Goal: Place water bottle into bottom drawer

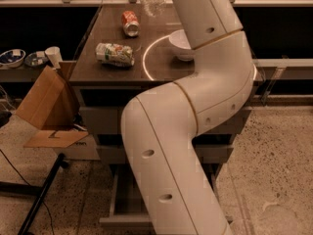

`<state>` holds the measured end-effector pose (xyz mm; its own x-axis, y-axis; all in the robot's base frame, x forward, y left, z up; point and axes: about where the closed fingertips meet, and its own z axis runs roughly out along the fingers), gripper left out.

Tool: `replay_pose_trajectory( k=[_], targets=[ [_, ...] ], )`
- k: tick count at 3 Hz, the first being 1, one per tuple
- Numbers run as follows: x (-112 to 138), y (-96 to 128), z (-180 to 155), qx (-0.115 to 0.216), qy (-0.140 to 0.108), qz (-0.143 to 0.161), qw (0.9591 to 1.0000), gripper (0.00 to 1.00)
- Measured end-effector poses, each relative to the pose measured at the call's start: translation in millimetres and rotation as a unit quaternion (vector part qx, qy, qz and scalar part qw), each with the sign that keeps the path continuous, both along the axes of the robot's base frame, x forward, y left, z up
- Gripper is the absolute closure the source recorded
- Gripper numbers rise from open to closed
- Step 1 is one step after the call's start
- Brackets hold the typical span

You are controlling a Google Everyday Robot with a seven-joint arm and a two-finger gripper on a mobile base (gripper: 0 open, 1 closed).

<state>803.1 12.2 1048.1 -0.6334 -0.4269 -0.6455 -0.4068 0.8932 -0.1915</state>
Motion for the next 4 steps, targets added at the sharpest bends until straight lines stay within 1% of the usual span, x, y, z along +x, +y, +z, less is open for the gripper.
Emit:
replay_pose_trajectory(
  k=[1,2,3,4],
  targets=[
    [-3.8,16.2,-26.4,0.002,0.012,0.015,0.9998,1.0],
    [-2.6,28.9,-81.6,0.015,0.032,0.019,0.9992,1.0],
    [-34.1,27.5,-96.6,0.033,0.012,0.015,0.9993,1.0],
    [-79.0,33.1,-53.6,0.039,-0.042,0.035,0.9977,1.0]
  ],
)
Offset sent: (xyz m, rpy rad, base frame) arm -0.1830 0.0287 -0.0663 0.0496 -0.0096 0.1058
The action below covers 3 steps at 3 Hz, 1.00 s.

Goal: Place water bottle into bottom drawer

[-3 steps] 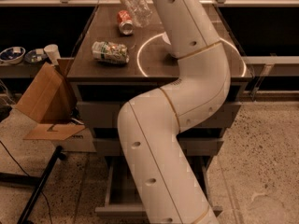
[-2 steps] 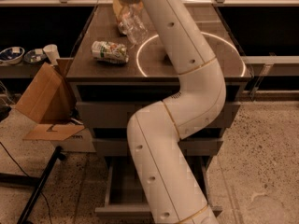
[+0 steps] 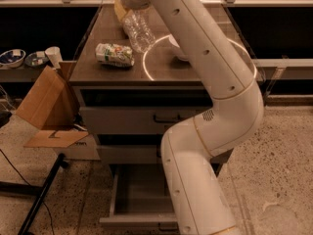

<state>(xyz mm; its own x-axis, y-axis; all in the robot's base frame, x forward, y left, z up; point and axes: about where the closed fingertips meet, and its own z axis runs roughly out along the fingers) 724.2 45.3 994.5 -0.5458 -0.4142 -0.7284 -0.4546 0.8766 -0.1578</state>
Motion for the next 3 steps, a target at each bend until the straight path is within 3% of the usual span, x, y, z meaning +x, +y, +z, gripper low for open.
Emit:
replay_pose_trajectory(
  k=[1,2,3],
  targets=[
    [-47.6,5.3,41.1,-0.004,-0.047,0.021,0.9986,1.0],
    [-84.7,7.8,51.9,-0.008,-0.063,0.044,0.997,1.0],
    [-118.1,8.4,42.3,-0.011,-0.059,0.071,0.9957,1.0]
  ],
)
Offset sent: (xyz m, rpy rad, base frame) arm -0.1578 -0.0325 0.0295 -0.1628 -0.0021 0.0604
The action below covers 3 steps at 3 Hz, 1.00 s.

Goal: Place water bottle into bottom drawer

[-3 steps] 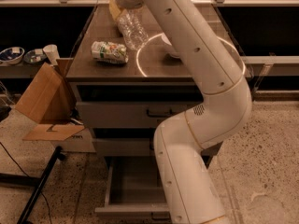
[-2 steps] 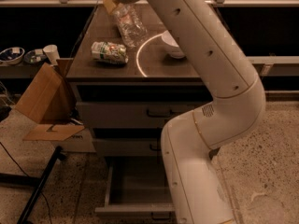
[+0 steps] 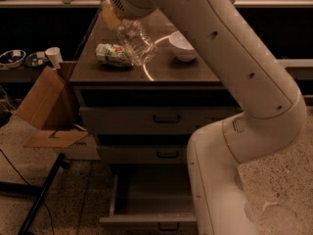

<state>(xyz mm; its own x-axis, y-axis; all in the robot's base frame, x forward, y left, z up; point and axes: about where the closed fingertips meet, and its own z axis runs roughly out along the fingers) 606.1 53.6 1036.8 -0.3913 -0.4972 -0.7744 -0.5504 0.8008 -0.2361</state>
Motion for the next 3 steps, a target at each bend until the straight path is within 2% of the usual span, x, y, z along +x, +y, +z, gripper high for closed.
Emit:
replay_pose_trajectory(
  k=[1,2,3],
  targets=[
    [-37.0,1.8,-34.2,-0.017,0.028,0.032,0.9989,1.0],
    [-57.1,3.0,-69.0,-0.034,0.064,0.051,0.9961,1.0],
    [-84.5,-1.3,-115.4,-0.054,0.122,0.064,0.989,1.0]
  ],
)
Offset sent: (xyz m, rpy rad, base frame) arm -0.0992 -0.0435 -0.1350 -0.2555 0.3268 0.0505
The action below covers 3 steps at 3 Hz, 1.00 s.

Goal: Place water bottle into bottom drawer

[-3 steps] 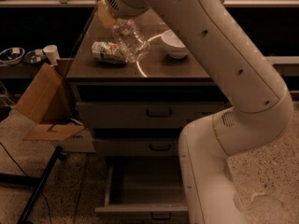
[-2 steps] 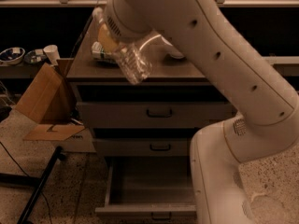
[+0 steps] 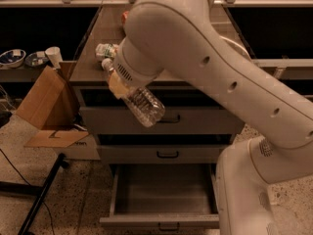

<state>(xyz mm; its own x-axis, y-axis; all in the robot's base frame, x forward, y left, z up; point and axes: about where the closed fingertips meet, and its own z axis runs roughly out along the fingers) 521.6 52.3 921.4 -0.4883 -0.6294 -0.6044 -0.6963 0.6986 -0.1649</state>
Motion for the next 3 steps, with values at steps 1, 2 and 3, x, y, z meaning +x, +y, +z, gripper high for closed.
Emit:
replay_pose_trajectory(
  k=[1,2,3],
  targets=[
    [-21.5,-6.1,-25.6,-0.019,0.029,0.006,0.9994,1.0],
    [-34.9,-13.0,-42.1,-0.035,0.05,0.006,0.9981,1.0],
    [-43.6,-19.2,-53.2,-0.049,0.064,0.004,0.9967,1.0]
  ],
)
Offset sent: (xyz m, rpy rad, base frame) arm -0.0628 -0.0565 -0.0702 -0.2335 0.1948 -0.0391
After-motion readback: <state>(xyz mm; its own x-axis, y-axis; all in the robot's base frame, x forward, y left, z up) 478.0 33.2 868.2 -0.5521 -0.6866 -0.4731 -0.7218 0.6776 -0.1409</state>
